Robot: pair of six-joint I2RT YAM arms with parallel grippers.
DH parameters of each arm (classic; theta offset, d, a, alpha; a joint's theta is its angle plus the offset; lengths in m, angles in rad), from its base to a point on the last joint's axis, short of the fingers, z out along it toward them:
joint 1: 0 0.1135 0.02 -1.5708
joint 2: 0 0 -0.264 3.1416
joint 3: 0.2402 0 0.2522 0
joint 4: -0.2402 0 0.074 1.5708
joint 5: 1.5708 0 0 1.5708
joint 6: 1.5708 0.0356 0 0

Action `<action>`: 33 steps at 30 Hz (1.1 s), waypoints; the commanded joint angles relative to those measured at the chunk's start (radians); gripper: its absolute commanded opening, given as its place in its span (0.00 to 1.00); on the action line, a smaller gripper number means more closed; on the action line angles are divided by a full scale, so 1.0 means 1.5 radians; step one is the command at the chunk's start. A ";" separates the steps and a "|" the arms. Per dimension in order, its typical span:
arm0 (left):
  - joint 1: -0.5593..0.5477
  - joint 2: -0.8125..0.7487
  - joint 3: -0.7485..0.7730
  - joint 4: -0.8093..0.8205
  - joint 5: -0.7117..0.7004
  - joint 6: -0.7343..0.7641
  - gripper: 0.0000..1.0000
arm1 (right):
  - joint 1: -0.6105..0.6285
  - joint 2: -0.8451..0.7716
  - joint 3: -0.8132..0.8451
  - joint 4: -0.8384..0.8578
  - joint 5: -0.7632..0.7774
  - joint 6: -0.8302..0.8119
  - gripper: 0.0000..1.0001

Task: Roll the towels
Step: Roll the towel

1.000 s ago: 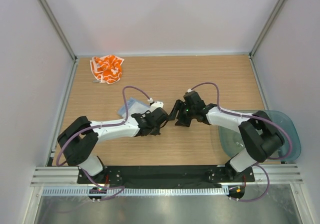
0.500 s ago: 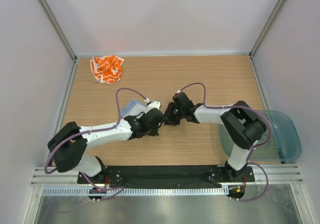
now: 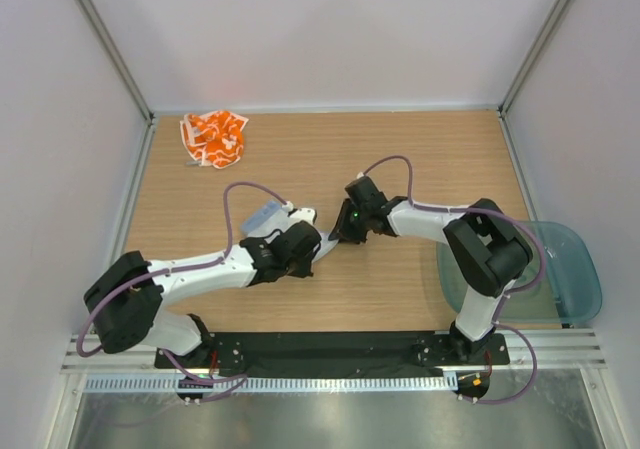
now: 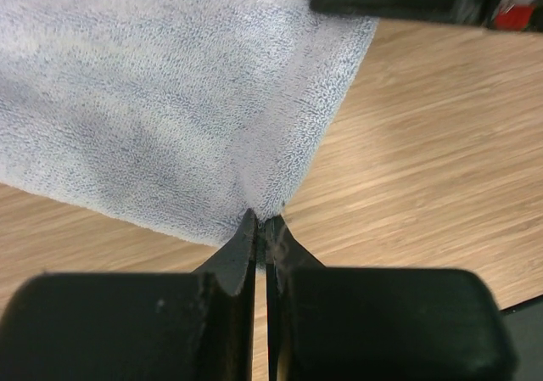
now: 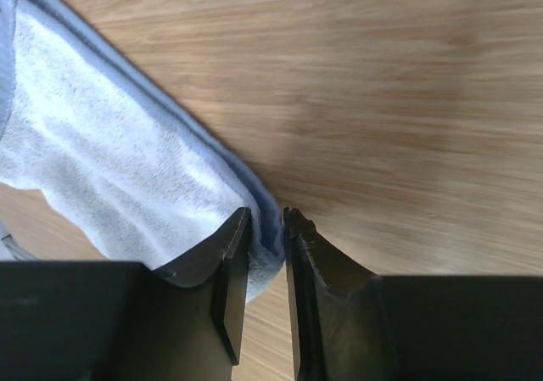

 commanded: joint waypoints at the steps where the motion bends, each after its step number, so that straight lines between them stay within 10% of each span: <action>1: 0.002 -0.026 -0.014 0.016 0.013 -0.010 0.00 | -0.016 -0.001 0.030 -0.042 0.038 -0.034 0.29; 12: 0.002 0.020 -0.016 0.032 0.079 -0.003 0.00 | -0.045 -0.019 0.051 -0.084 0.050 -0.068 0.23; 25: 0.012 0.039 0.028 0.125 0.216 -0.102 0.00 | -0.105 -0.218 0.027 -0.212 0.140 -0.144 0.41; 33: 0.102 0.026 -0.059 0.212 0.289 -0.181 0.00 | -0.103 -0.330 -0.060 -0.146 0.024 -0.132 0.42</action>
